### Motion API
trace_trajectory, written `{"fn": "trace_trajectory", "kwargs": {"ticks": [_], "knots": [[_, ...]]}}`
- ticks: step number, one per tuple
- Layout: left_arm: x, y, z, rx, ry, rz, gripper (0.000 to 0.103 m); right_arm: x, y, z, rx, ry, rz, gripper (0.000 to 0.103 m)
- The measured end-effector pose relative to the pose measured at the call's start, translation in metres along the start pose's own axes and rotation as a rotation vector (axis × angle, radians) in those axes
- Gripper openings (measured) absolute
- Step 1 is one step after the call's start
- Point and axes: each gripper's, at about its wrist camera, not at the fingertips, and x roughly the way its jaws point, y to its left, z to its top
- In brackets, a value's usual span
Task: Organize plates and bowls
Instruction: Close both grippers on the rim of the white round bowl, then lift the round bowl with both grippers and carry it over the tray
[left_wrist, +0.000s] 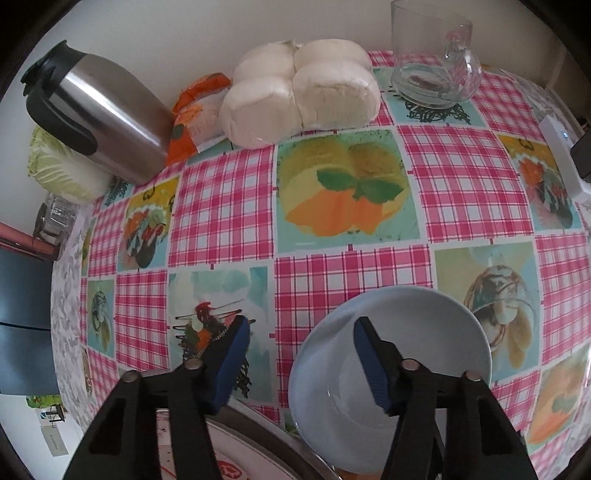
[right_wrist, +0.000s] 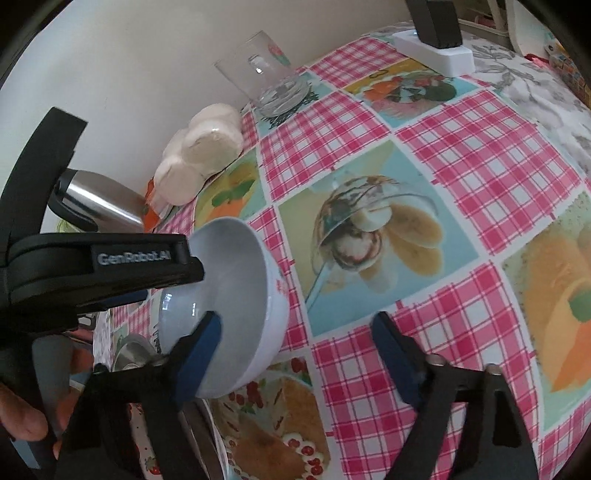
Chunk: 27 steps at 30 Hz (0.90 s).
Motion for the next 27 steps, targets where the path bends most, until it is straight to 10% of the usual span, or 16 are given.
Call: {"fn": "trace_trajectory", "kwargs": {"ticks": [6,27], "knots": [[0.008,0.001,-0.002,-0.010,0.022,-0.020,0.053,0.007,0.003,-0.003,-0.002,0.013,0.016,0.047],[-0.001,-0.022,-0.013,0.066,0.013,-0.093,0.027,0.006,-0.009,0.004,0.064,0.022,0.079,0.027]]}}
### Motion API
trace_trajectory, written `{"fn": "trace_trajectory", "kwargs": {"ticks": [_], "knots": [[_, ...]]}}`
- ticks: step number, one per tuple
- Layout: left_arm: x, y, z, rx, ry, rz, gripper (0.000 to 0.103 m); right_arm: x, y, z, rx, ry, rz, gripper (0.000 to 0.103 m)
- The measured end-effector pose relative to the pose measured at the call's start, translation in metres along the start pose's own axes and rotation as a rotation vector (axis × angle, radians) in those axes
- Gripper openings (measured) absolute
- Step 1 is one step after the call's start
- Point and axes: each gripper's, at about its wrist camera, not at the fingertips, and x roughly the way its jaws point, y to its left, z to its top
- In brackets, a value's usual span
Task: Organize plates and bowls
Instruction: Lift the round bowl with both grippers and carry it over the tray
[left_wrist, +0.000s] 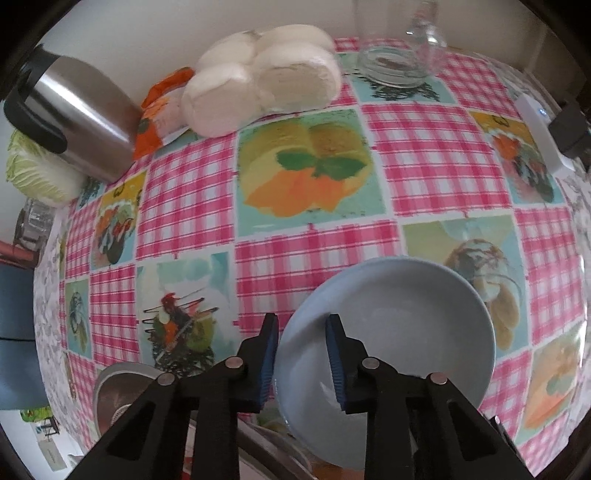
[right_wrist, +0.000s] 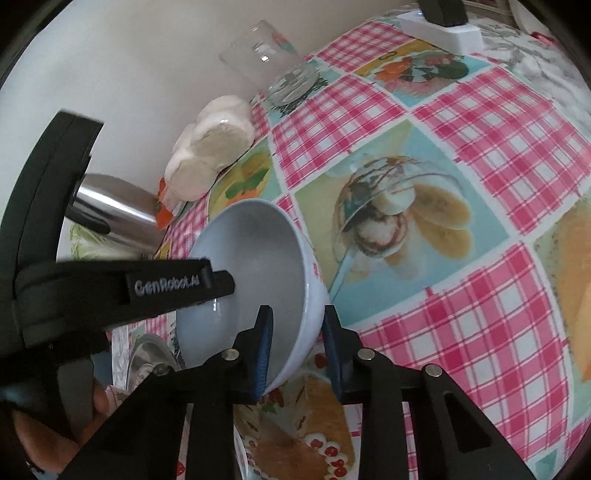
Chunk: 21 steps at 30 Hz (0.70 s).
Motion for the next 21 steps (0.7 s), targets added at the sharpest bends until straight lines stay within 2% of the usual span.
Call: {"fn": "trace_trajectory", "kwargs": {"ticks": [7,12,16,21], "knots": [[-0.008,-0.038,-0.010,0.056,-0.011,-0.094,0.020,-0.015,-0.029,0.010,0.053,-0.015,-0.029,0.025],[-0.014,-0.065,-0.020,0.080,-0.038,-0.110,0.019,-0.022,-0.047,0.014,0.082,-0.021,-0.007,0.022],[-0.019,-0.071,-0.027,0.077,-0.060,-0.134,0.018,-0.029,-0.047,0.014,0.065,-0.026,-0.052,0.021],[-0.034,-0.066,-0.034,0.063,-0.099,-0.175,0.016,-0.036,-0.046,0.016,0.061,-0.026,-0.053,0.021]]}}
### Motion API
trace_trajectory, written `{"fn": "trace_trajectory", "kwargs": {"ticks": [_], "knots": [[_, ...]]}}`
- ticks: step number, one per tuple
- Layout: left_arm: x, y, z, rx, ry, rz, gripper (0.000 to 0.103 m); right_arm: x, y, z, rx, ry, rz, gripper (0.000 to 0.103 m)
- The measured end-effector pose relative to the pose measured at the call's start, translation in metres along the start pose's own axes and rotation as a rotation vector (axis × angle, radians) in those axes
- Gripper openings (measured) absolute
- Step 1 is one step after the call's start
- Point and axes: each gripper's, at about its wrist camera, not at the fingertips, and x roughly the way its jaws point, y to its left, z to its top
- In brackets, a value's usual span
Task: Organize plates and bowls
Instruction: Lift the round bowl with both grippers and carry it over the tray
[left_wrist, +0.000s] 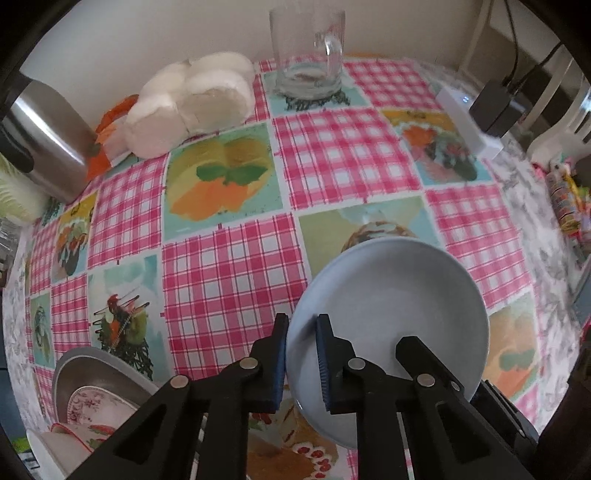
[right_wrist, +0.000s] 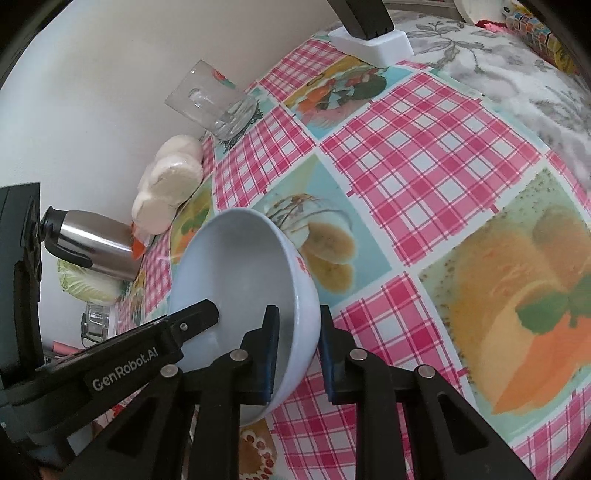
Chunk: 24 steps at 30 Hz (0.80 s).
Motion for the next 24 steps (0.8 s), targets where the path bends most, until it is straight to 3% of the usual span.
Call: {"fn": "trace_trajectory", "kwargs": {"ticks": [11,20,24], "knots": [[-0.077,0.060,-0.013,-0.057,-0.155,-0.069,0.015,-0.053,0.055,-0.001,-0.144,-0.077,0.033,0.021],[-0.144,0.141,-0.043,-0.194,-0.318,-0.057,0.016,-0.057,0.133,-0.031,-0.297,-0.043,0.127,0.022],[-0.159,0.174,-0.062,-0.261,-0.350,-0.064,0.016,-0.060,0.166,-0.048,-0.372,-0.042,0.134,0.022]]}}
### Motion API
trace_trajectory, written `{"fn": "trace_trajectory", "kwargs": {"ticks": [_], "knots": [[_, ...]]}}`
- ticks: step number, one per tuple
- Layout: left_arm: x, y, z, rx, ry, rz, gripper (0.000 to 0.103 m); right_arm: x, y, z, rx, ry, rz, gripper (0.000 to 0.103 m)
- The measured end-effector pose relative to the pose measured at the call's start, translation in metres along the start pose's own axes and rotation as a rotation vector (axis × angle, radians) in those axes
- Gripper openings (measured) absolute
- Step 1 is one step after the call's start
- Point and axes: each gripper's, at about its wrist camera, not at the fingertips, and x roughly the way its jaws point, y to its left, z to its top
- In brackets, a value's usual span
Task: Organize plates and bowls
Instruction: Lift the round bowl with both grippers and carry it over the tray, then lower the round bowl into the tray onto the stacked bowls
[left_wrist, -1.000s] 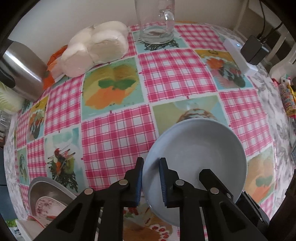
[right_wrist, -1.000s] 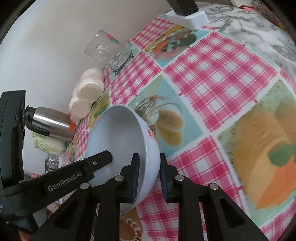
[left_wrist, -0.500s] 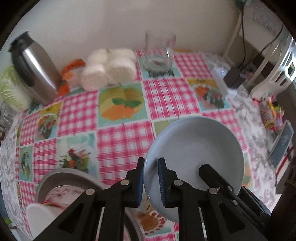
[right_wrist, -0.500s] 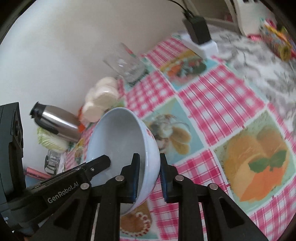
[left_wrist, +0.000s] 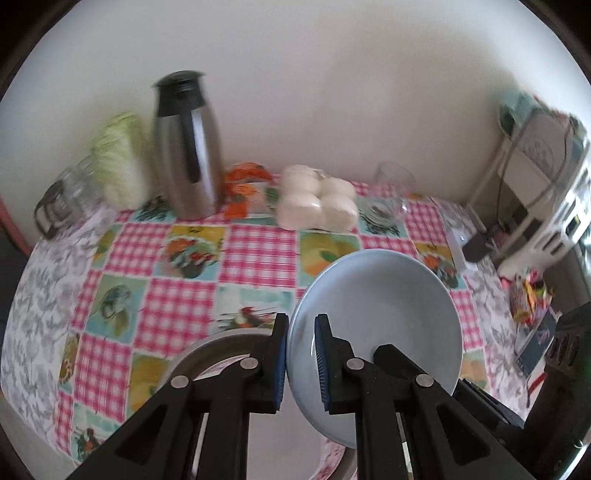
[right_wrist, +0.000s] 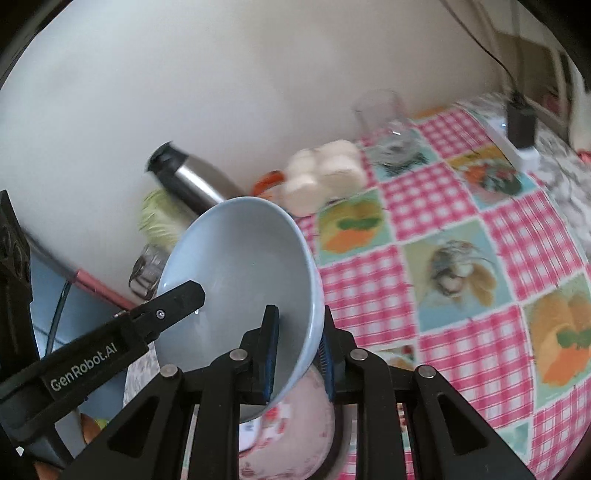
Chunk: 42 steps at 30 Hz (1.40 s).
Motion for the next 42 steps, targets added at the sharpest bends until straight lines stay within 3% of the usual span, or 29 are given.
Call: {"fn": "trace_trajectory", "kwargs": {"ticks": [7,15,20,33,42], "knots": [[-0.028,0.044,-0.013,-0.070,-0.061,-0.011,0.016,0.004,0.042,-0.009,-0.078,0.025,0.043,0.022],[-0.044,0.073,-0.033,-0.126,-0.085,-0.050,0.016,0.005,0.068,-0.022,-0.138,0.046,0.031,0.022],[-0.044,0.085,-0.045,-0.148,-0.088,-0.047,0.016,0.013,0.078,-0.032,-0.168,0.086,0.007,0.022],[-0.023,0.110,-0.068,-0.256,-0.052,-0.160,0.016,0.025,0.089,-0.047,-0.260,0.120,-0.113,0.022],[-0.016,0.113,-0.072,-0.280,-0.038,-0.165,0.016,0.031,0.088,-0.050,-0.275,0.140,-0.141,0.023]]}}
